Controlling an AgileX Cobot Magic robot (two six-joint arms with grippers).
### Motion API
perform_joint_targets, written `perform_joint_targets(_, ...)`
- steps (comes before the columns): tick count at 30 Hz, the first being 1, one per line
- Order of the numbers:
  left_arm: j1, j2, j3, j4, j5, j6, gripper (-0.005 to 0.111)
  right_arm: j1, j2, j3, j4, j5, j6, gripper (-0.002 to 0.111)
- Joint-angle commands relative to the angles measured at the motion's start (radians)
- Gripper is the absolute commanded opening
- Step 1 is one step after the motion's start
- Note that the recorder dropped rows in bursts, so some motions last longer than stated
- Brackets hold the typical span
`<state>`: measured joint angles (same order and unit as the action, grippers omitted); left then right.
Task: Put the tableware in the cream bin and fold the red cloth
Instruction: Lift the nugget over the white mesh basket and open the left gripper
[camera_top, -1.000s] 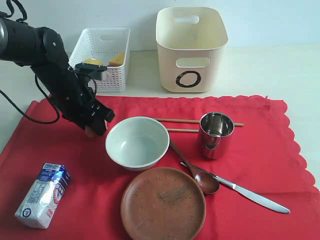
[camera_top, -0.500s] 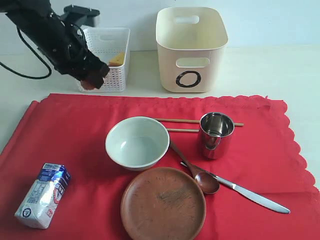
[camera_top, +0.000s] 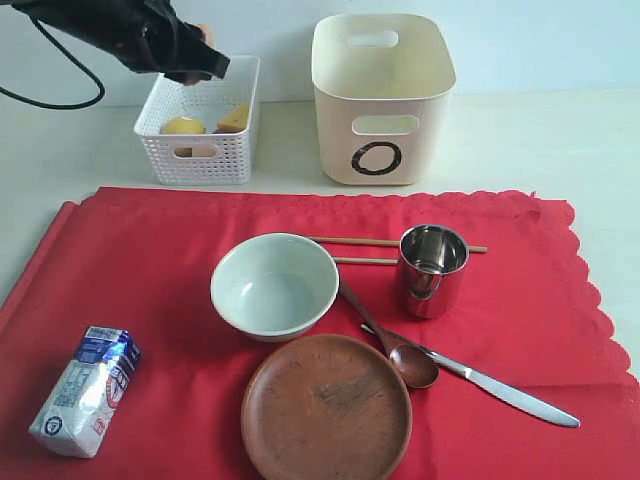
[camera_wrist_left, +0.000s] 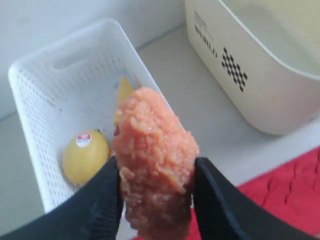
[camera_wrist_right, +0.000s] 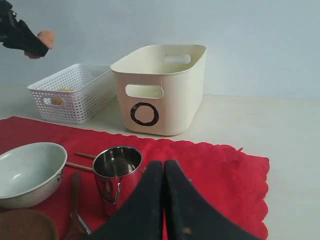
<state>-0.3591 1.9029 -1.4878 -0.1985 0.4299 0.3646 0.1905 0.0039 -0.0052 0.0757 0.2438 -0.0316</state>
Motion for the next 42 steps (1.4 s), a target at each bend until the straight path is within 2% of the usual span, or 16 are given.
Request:
perform_joint_targets(1, 0.0, 0.014, -0.005, 0.005, -0.161, -0.001, 0.0, 0.002, -0.004, 0.005, 0.001, -0.006, -0.001, 0.0)
perform_joint_targets(11, 0.002, 0.192, -0.005, -0.001, -0.413, -0.036, 0.0, 0.002, -0.004, 0.005, 0.001, -0.008, -0.001, 0.0)
perform_joint_targets(15, 0.018, 0.247, -0.005, -0.062, -0.441, -0.036, 0.0, 0.002, -0.004, 0.005, 0.001, -0.008, -0.001, 0.0)
perform_joint_targets(21, 0.038, 0.272, -0.005, -0.079, -0.455, -0.036, 0.001, 0.002, -0.004, 0.005, 0.001, -0.008, -0.001, 0.0)
perform_joint_targets(23, 0.04, 0.272, -0.005, -0.079, -0.437, -0.036, 0.007, 0.002, -0.004, 0.005, 0.001, -0.008, -0.001, 0.0)
perform_joint_targets(25, 0.04, 0.272, -0.005, -0.079, -0.43, -0.036, 0.017, 0.002, -0.004, 0.005, 0.001, -0.008, -0.001, 0.0)
perform_joint_targets(29, 0.04, 0.272, -0.005, -0.079, -0.43, -0.036, 0.05, 0.002, -0.004, 0.005, 0.001, -0.008, -0.001, 0.0)
perform_joint_targets(33, 0.04, 0.272, -0.005, -0.076, -0.421, -0.027, 0.075, 0.002, -0.004, 0.005, 0.001, -0.008, -0.001, 0.0)
perform_joint_targets(35, 0.04, 0.268, -0.005, -0.076, -0.408, -0.027, 0.082, 0.002, -0.004, 0.005, 0.001, -0.008, -0.001, 0.0)
perform_joint_targets(38, 0.04, 0.245, -0.005, -0.07, -0.347, -0.027, 0.083, 0.002, -0.004, 0.005, 0.001, -0.008, -0.001, 0.0)
perform_joint_targets(42, 0.04, 0.135, -0.005, 0.001, -0.152, -0.025, 0.082, 0.002, -0.004, 0.005, 0.001, -0.008, -0.001, 0.0)
